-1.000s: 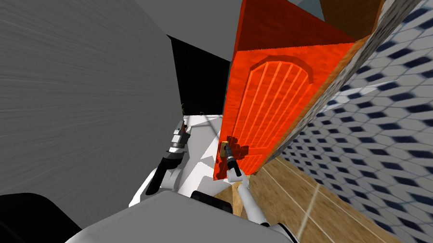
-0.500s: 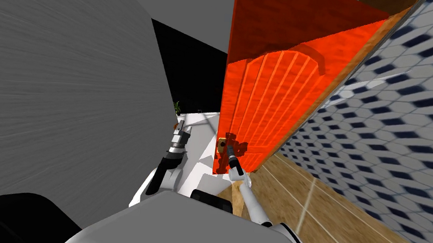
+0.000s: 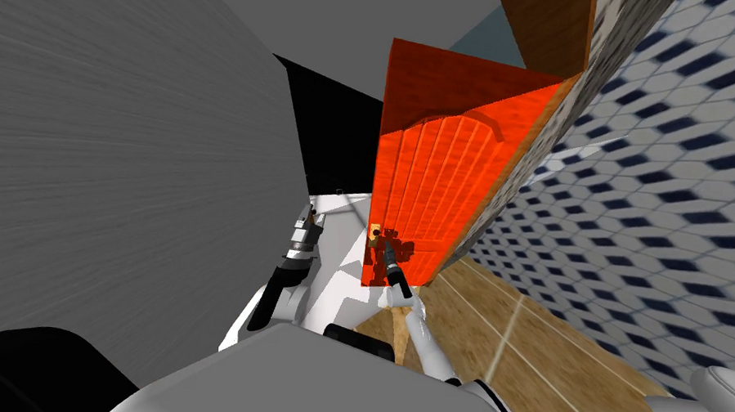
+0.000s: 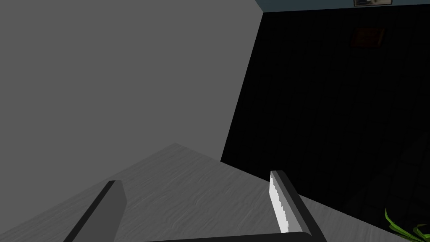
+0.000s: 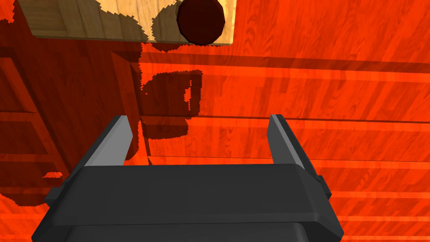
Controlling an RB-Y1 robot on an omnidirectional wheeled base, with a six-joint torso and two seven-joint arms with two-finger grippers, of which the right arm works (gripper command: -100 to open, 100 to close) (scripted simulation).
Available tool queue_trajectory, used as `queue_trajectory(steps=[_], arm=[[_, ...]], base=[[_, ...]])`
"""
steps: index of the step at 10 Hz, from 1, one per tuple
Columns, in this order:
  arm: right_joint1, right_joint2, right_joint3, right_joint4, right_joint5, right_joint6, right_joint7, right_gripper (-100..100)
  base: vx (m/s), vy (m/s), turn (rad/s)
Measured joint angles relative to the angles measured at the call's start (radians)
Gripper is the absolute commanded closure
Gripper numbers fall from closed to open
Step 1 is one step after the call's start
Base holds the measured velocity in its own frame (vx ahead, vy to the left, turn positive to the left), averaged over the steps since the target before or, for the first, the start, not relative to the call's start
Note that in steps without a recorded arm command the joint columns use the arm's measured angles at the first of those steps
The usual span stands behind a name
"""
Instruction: Push the door open
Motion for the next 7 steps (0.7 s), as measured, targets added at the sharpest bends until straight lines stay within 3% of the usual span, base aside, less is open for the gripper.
queue_trajectory(steps=[2,7], arm=[[0.002,0.018,0.006,-0.007,-0.002,0.005,-0.002,-100],[-0.001,0.001,-0.001,0.001,-0.002,-0.002,0.001,-100]], base=[[-0.138,-0.017,-0.005],[0.161,0.066,0.022]])
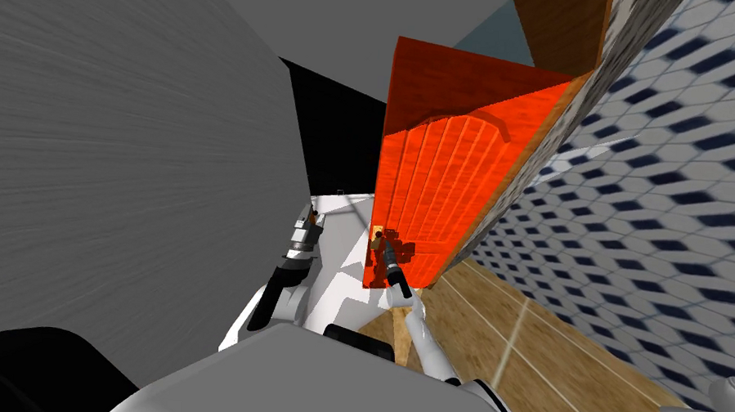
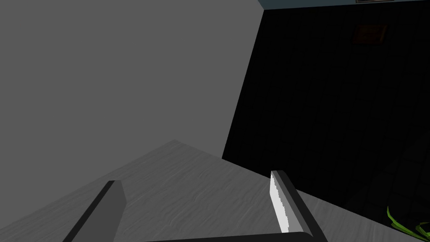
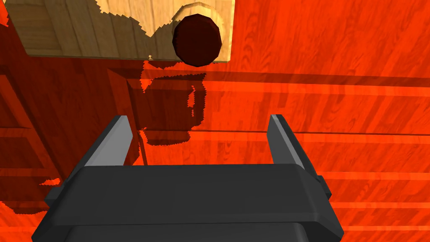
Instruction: Push the door open
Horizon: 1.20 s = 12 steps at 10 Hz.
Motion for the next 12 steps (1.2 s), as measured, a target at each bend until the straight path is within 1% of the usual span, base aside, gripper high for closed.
queue_trajectory(steps=[3,5,6,7,9,12], arm=[[0.000,-0.003,-0.006,0.003,0.000,-0.006,0.001,-100],[-0.001,0.004,-0.010,0.005,0.000,-0.009,0.003,-100],[-0.003,0.010,-0.012,0.008,0.000,-0.012,0.004,-100],[-0.003,0.010,-0.013,0.009,0.000,-0.012,0.004,100],[-0.006,0.010,-0.013,0.006,0.000,-0.013,0.004,100],[-0.002,0.010,-0.012,0.009,0.000,-0.011,0.005,100]], base=[[0.198,0.066,0.021],[0.174,0.076,0.020],[0.074,0.032,0.002],[-0.009,-0.003,-0.003],[-0.023,-0.011,0.006],[-0.008,-0.002,-0.001]])
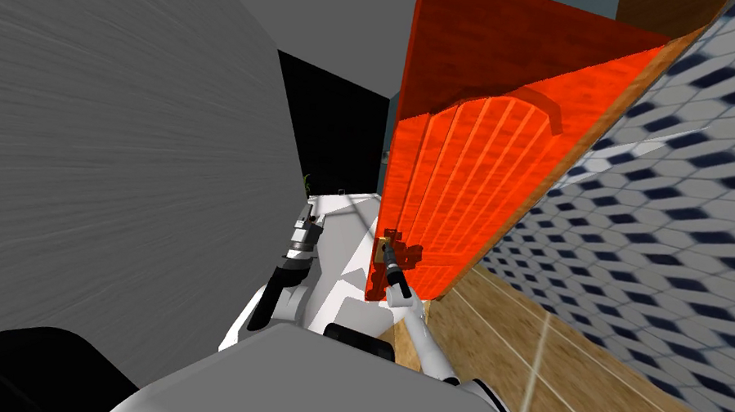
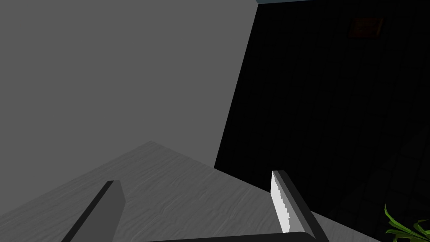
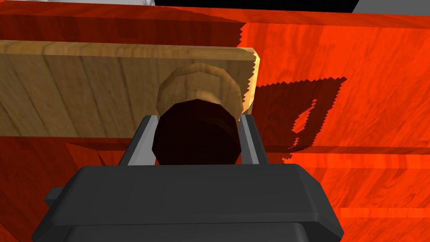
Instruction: Push the door open
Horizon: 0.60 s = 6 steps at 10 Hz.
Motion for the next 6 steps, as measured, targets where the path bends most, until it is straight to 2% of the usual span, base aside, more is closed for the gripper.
queue_trajectory(steps=[2,3,5,6], arm=[[-0.002,0.003,0.001,0.011,0.004,0.001,-0.001,100],[-0.008,0.002,0.001,0.032,0.007,-0.007,-0.005,100],[-0.013,-0.001,-0.013,0.035,0.014,-0.008,-0.004,100],[-0.019,-0.009,-0.024,0.037,0.018,-0.011,-0.005,-100]], base=[[0.117,0.020,-0.103],[0.188,0.006,-0.141],[0.196,0.033,-0.165],[-0.023,0.028,-0.058]])
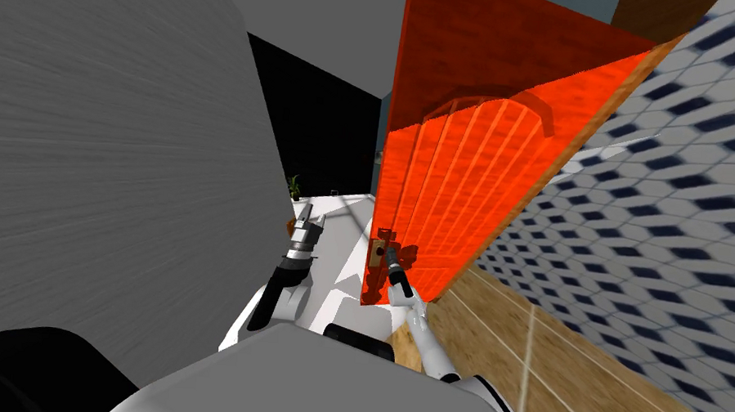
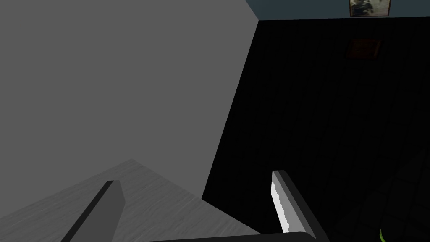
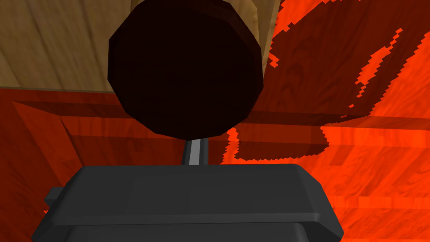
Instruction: Push the door open
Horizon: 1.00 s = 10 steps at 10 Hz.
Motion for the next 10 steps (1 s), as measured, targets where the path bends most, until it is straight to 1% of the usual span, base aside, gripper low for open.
queue_trajectory(steps=[1,4,5,7,8,9,10], arm=[[-0.001,-0.007,0.000,-0.004,-0.001,0.002,-0.002,-100],[0.002,-0.010,0.006,-0.009,-0.005,0.007,-0.003,-100],[0.003,-0.008,0.007,-0.012,-0.006,0.009,-0.004,-100],[0.010,0.002,0.013,-0.028,-0.010,0.017,-0.007,-100],[0.003,0.012,0.014,-0.020,-0.013,0.018,-0.009,-100],[0.002,0.013,0.014,-0.019,-0.013,0.017,-0.010,-100],[-0.001,0.009,0.011,-0.011,-0.012,0.013,-0.007,-100]], base=[[-0.211,0.000,-0.002],[-0.234,-0.002,-0.023],[-0.256,0.012,-0.037],[-0.252,0.000,-0.028],[-0.098,0.005,-0.004],[0.084,0.031,0.033],[0.183,0.063,0.023]])
